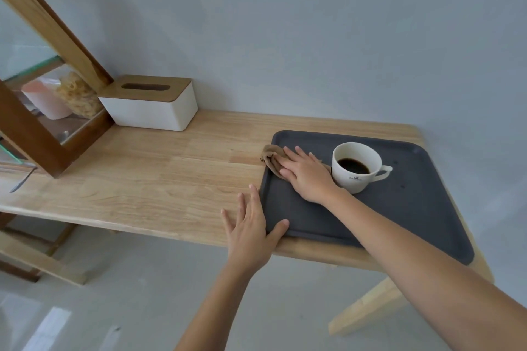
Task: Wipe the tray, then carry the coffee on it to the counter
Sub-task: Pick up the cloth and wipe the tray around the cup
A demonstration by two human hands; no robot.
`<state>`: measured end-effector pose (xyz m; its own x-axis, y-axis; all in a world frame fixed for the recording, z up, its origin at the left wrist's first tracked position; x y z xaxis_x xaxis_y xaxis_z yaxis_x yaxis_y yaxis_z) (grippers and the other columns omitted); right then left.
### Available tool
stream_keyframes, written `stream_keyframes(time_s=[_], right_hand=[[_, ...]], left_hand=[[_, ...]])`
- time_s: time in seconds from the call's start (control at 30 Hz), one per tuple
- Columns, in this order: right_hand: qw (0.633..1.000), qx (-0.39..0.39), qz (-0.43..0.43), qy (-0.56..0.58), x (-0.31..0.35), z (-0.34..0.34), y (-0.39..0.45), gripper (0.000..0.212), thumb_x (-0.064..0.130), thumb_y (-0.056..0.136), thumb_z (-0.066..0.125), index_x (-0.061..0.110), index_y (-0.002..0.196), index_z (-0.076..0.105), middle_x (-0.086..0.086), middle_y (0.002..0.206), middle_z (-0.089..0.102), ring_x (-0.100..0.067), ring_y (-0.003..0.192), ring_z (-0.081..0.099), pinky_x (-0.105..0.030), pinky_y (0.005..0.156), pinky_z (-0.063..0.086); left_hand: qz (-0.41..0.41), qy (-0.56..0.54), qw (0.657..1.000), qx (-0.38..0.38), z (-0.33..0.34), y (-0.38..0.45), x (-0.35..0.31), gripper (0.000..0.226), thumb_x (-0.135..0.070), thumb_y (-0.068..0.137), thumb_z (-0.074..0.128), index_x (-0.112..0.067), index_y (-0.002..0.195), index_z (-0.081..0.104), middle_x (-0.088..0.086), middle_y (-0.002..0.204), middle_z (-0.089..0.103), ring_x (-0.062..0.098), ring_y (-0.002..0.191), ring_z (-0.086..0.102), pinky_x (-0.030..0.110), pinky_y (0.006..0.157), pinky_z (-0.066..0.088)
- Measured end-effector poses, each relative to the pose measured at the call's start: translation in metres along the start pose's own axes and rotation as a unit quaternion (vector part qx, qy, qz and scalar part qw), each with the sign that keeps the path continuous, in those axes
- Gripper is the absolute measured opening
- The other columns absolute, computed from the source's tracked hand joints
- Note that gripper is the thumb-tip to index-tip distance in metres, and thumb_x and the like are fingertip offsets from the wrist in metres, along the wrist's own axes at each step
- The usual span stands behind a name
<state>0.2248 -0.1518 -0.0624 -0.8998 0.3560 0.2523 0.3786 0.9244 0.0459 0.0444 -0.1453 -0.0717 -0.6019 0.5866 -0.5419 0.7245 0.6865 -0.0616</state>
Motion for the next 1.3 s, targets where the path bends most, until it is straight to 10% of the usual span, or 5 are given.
stream_keyframes(time_s=[0.47, 0.87, 1.3], right_hand=[[0.995, -0.017, 0.091, -0.020, -0.018, -0.002, 0.048, 0.046, 0.027, 0.102, 0.028, 0.022, 0.147, 0.027, -0.008, 0.158, 0.023, -0.030, 0.145, 0.020, -0.046, 0.117, 0.017], [0.999, 0.004, -0.003, 0.036, 0.022, 0.000, -0.082, 0.048, 0.028, 0.102, 0.033, 0.029, 0.149, 0.024, 0.003, 0.160, 0.018, -0.020, 0.148, 0.015, -0.036, 0.118, 0.012], [0.991, -0.014, 0.084, 0.100, -0.098, -0.042, -0.203, 0.044, 0.023, 0.101, 0.038, 0.043, 0.139, 0.030, 0.020, 0.153, 0.022, -0.004, 0.145, 0.013, -0.034, 0.121, 0.013]], left_hand=[[0.034, 0.080, 0.995, 0.049, 0.004, -0.001, 0.002, 0.105, -0.083, 0.074, 0.013, -0.016, 0.148, -0.020, -0.004, 0.160, -0.018, 0.016, 0.144, -0.026, 0.054, 0.116, -0.014], [0.024, 0.110, 0.994, 0.016, 0.005, -0.002, 0.002, 0.124, -0.094, 0.062, 0.021, -0.015, 0.150, -0.016, -0.003, 0.162, -0.012, 0.017, 0.148, -0.016, 0.056, 0.117, -0.005], [0.020, 0.095, 0.995, 0.028, 0.004, -0.002, 0.001, 0.125, -0.094, 0.060, 0.021, -0.016, 0.150, -0.016, -0.004, 0.162, -0.012, 0.016, 0.148, -0.017, 0.055, 0.117, -0.008]])
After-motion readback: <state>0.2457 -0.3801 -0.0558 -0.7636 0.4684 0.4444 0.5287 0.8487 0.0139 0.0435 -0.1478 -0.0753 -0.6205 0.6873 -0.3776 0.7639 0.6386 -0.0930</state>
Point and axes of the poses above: each hand's wrist, its own y-axis towards the middle knuckle, its own z-axis out of the palm, x = y × z, the point moved 6 cm from there along y, towards the middle knuckle
